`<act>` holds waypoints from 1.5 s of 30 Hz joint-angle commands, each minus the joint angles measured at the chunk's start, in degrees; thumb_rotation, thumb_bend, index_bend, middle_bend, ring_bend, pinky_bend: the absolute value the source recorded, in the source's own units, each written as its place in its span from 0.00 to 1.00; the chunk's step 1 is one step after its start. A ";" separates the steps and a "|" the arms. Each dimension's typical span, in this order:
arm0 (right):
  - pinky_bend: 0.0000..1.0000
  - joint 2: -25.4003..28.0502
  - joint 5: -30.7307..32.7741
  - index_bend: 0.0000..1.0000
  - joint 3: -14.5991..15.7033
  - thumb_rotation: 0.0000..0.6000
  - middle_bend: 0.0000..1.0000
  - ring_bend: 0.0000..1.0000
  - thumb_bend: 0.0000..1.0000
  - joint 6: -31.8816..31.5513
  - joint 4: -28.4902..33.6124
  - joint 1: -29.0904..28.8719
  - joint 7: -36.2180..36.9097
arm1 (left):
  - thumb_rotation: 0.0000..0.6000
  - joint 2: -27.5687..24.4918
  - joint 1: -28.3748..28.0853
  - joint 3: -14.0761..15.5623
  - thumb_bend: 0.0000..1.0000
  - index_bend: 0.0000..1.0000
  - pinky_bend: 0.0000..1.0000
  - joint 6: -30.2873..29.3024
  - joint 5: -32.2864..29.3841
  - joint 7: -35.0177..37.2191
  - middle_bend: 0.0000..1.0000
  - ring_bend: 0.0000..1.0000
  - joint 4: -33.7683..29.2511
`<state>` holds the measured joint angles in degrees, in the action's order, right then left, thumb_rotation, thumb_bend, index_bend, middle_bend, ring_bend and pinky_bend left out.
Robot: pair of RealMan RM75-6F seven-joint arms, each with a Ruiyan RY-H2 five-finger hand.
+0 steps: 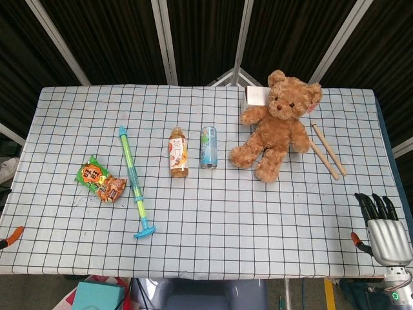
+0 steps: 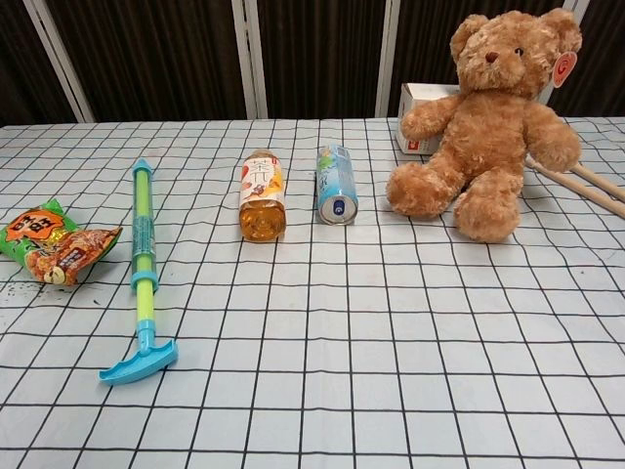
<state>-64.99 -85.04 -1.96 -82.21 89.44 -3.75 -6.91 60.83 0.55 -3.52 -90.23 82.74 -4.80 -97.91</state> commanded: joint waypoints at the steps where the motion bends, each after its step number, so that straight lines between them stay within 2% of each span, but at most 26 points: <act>1: 0.00 0.05 0.04 0.00 0.04 1.00 0.12 0.03 0.29 0.10 0.07 -0.02 -0.04 | 1.00 -0.06 0.10 0.06 0.31 0.17 0.12 -0.12 0.10 0.19 0.00 0.00 0.03; 17: 0.00 0.06 0.24 0.00 -0.10 1.00 0.12 0.05 0.29 -0.13 -0.04 0.14 1.13 | 1.00 0.23 -0.26 0.03 0.31 0.17 0.12 0.69 -0.26 -0.62 0.00 0.00 -0.05; 20: 0.00 -0.66 -0.59 0.00 -0.53 1.00 0.12 0.08 0.29 -0.75 -1.03 -0.15 3.56 | 1.00 0.27 -0.20 0.15 0.31 0.17 0.12 0.48 0.01 -0.99 0.00 0.00 -0.23; 24: 0.00 -2.50 -0.35 0.00 -1.16 1.00 0.12 0.09 0.29 -0.78 -2.60 -0.31 11.35 | 1.00 0.30 0.09 0.56 0.31 0.17 0.12 -0.04 0.83 -1.13 0.00 0.00 -0.40; 27: 0.00 -2.31 0.54 0.00 -1.09 1.00 0.12 0.09 0.29 3.47 -1.63 -1.68 22.49 | 1.00 0.22 0.17 0.45 0.31 0.17 0.12 -0.20 0.71 -0.79 0.00 0.00 -0.38; 30: 0.00 -1.07 2.84 0.00 -2.52 1.00 0.12 0.09 0.29 9.94 -1.03 -4.58 34.69 | 1.00 0.22 0.25 0.08 0.31 0.17 0.12 -0.33 -0.01 -0.66 0.00 0.00 -0.39; 35: 0.00 -1.88 10.71 0.00 -8.55 1.00 0.12 0.10 0.29 23.93 -4.51 -12.41 49.29 | 1.00 0.40 0.10 -0.20 0.31 0.17 0.12 -0.23 -0.42 -1.20 0.00 0.00 -0.42; 40: 0.00 -6.36 19.01 0.00 -14.14 1.00 0.12 0.11 0.29 35.45 -11.96 -19.24 56.81 | 1.00 0.55 -0.17 -0.43 0.31 0.17 0.12 0.33 -1.20 -2.05 0.00 0.00 -0.57; 42: 0.00 -10.56 22.61 0.00 -15.57 1.00 0.12 0.11 0.29 41.53 -19.23 -23.92 55.31 | 1.00 0.57 -0.34 -1.03 0.31 0.17 0.12 0.88 -2.74 -1.92 0.00 0.00 -0.38; 45: 0.00 -13.16 24.42 0.00 -16.41 1.00 0.12 0.11 0.29 44.39 -23.72 -26.53 53.73 | 1.00 0.56 -0.61 -1.51 0.31 0.17 0.12 1.51 -3.94 -2.01 0.00 0.00 -0.28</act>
<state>-73.25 -65.75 -15.05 -44.06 73.11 -24.41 47.40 61.39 0.10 -4.74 -89.05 79.24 -6.79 -98.28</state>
